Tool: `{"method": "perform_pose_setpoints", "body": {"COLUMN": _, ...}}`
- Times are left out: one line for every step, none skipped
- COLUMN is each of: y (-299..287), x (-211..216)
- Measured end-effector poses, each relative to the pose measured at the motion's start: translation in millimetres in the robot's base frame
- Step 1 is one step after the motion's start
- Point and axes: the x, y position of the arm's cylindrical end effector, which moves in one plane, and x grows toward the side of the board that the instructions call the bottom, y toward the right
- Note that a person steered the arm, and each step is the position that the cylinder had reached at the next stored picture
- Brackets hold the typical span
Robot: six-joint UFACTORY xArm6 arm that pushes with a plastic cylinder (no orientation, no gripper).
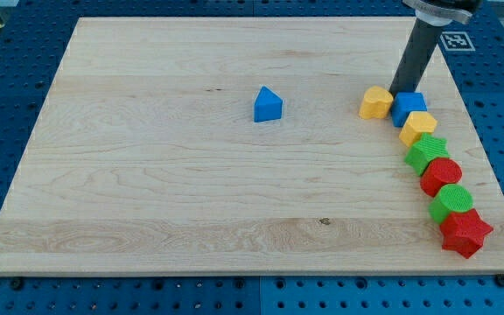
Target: Move the yellow heart closer to the blue cube
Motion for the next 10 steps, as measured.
{"method": "perform_pose_setpoints", "body": {"y": 0, "x": -9}}
{"method": "perform_pose_setpoints", "body": {"y": -8, "x": -35}}
{"method": "perform_pose_setpoints", "body": {"y": -30, "x": -43}}
{"method": "perform_pose_setpoints", "body": {"y": -57, "x": -37}}
{"method": "perform_pose_setpoints", "body": {"y": -71, "x": -20}}
{"method": "perform_pose_setpoints", "body": {"y": -72, "x": 9}}
{"method": "perform_pose_setpoints", "body": {"y": -70, "x": 41}}
{"method": "perform_pose_setpoints", "body": {"y": -70, "x": 61}}
{"method": "perform_pose_setpoints", "body": {"y": -56, "x": 73}}
{"method": "perform_pose_setpoints", "body": {"y": -47, "x": 73}}
